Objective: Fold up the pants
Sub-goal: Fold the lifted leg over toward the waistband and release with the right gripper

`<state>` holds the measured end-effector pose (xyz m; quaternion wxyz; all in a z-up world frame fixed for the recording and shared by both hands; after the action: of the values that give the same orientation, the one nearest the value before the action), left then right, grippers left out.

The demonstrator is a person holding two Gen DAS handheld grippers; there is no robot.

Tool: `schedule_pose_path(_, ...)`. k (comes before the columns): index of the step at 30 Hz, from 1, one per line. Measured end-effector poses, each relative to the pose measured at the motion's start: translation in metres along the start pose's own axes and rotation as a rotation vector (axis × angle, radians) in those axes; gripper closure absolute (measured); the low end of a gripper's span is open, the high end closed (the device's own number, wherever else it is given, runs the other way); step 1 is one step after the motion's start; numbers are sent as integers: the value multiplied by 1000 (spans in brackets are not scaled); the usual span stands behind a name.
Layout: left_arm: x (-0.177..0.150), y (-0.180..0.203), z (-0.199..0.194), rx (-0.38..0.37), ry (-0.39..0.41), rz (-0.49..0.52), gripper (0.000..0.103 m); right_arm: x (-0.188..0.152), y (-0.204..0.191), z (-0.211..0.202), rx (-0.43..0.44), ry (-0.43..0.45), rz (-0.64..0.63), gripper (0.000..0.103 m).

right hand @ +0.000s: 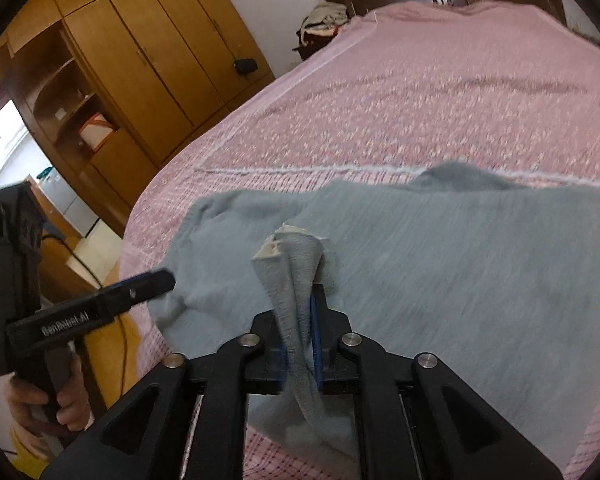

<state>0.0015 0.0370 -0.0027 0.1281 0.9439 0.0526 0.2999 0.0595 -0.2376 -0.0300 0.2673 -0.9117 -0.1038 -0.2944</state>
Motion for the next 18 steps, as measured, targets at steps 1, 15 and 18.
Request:
schedule_pose_path(1,2,2,0,-8,-2,0,55,-3,-2,1,17,-13,11,74)
schedule_pose_path(15,12,38,12,-72,-35,39,55,-15,8,-56,19,60,14,67)
schedule_pose_path(18,15,51,18,-100,-49,49,55,-11,26,-65,-28,100,53,67)
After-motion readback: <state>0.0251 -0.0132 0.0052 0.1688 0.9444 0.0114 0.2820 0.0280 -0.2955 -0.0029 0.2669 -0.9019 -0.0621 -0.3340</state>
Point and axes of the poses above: each gripper's, at about its wrist camera, not at the fingertips, and z roughly the way its jaws point, y to its right, x to its top, the point moved 9 cm from there along z, roughly the way its jaws point, and after that the axes turned 1 degree about -x, right-handed, at the moved point
